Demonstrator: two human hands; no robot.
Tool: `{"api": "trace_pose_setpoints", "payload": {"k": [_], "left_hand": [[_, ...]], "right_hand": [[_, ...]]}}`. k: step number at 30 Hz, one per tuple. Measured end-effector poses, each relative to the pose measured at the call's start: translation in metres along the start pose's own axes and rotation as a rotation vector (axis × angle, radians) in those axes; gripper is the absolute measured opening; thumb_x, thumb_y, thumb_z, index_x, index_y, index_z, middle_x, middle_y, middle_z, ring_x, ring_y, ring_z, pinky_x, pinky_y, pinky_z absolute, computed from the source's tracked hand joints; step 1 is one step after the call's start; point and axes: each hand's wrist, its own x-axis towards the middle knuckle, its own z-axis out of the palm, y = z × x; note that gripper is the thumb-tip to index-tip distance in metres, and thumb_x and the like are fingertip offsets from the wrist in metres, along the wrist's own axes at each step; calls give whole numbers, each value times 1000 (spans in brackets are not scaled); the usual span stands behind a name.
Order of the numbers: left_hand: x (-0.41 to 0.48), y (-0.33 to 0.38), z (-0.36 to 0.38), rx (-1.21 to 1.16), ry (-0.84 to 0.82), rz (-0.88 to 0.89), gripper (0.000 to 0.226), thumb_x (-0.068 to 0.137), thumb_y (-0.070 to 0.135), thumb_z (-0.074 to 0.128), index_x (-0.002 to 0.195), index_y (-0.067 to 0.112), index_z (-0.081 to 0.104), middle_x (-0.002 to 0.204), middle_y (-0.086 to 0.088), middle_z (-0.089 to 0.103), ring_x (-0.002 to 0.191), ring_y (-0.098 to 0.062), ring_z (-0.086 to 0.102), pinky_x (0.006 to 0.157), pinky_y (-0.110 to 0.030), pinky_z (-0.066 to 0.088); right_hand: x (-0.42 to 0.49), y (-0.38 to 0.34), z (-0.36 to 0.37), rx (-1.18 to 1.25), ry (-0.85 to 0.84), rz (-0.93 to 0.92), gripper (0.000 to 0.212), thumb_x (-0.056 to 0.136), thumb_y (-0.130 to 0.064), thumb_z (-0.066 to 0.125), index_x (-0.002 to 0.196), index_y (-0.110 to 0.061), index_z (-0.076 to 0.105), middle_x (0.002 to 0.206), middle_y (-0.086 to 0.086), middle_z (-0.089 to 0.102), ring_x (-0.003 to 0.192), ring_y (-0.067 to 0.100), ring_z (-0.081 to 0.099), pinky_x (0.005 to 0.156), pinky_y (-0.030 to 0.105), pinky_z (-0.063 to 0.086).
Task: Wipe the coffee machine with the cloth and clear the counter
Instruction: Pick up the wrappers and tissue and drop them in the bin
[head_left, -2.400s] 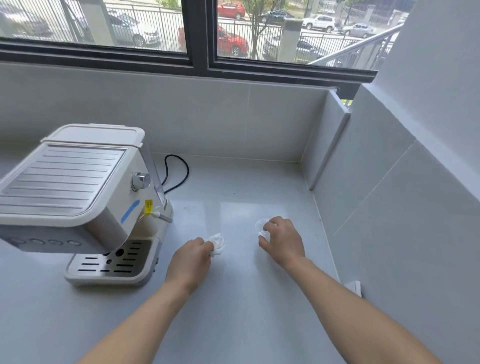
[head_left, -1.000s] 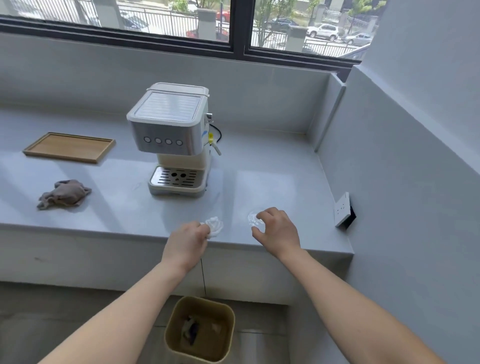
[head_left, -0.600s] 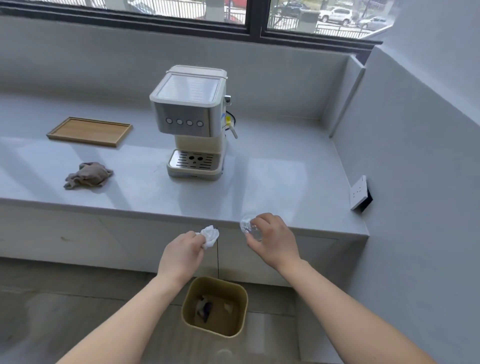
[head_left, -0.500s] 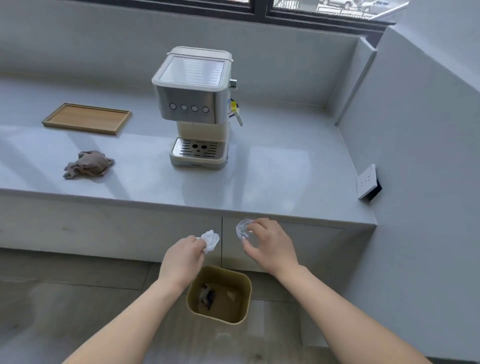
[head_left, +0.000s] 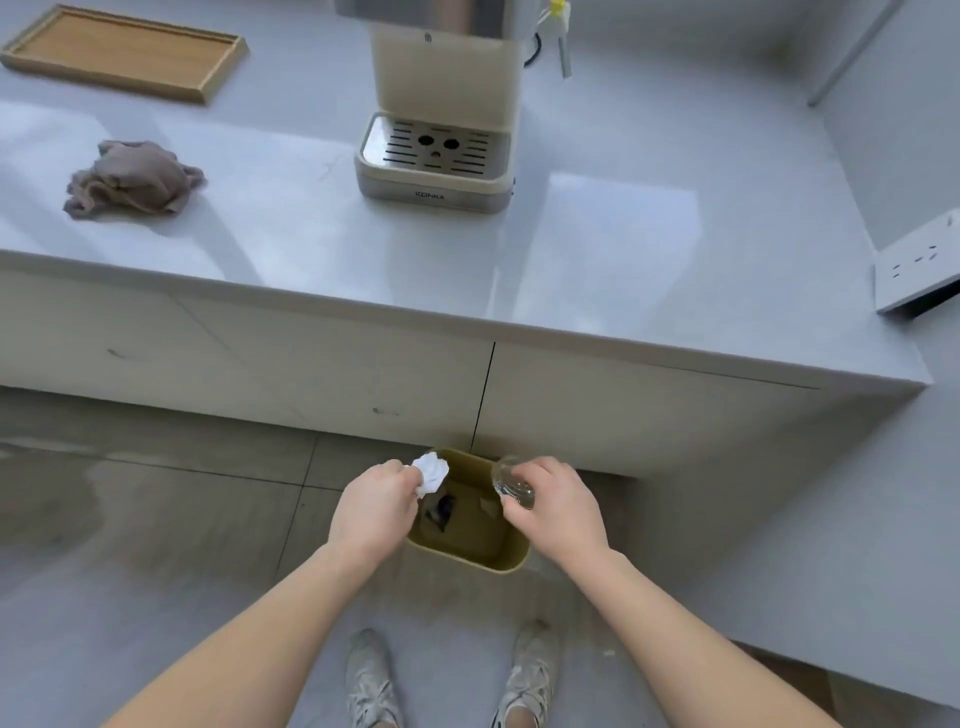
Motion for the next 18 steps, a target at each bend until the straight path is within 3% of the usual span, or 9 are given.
{"api": "trace_pose_setpoints", "payload": {"k": [8, 12, 16, 18], "left_hand": [[40, -18, 106, 8, -76, -3, 23, 93, 12, 52, 109, 14, 68, 93, -5, 65, 81, -24, 61, 71, -39, 55], [52, -26, 160, 40, -168, -24, 28, 92, 12, 50, 115, 16, 65, 100, -5, 66, 87, -26, 61, 73, -39, 55], [64, -31, 196, 22, -190, -49, 30, 91, 10, 49, 117, 15, 64, 103, -7, 64, 86, -29, 63, 74, -41, 56], [71, -34, 207, 11, -183, -60, 31, 91, 9, 47, 117, 15, 63, 102, -6, 63, 85, -29, 62, 71, -41, 56]], "right_hand": [[27, 55, 101, -23, -182, 86, 37, 86, -46, 60, 120, -30, 64, 118, -6, 64, 104, 17, 59, 76, 33, 56], [46, 75, 142, -53, -252, 83, 35, 87, -44, 61, 120, -33, 64, 117, -5, 63, 97, 18, 60, 63, 25, 41], [59, 92, 177, -56, -287, 120, 36, 88, -43, 60, 122, -32, 64, 121, -4, 61, 103, 20, 58, 67, 27, 44], [64, 99, 192, -51, -284, 123, 35, 89, -44, 60, 122, -32, 64, 124, -5, 61, 108, 20, 58, 78, 30, 53]]}}
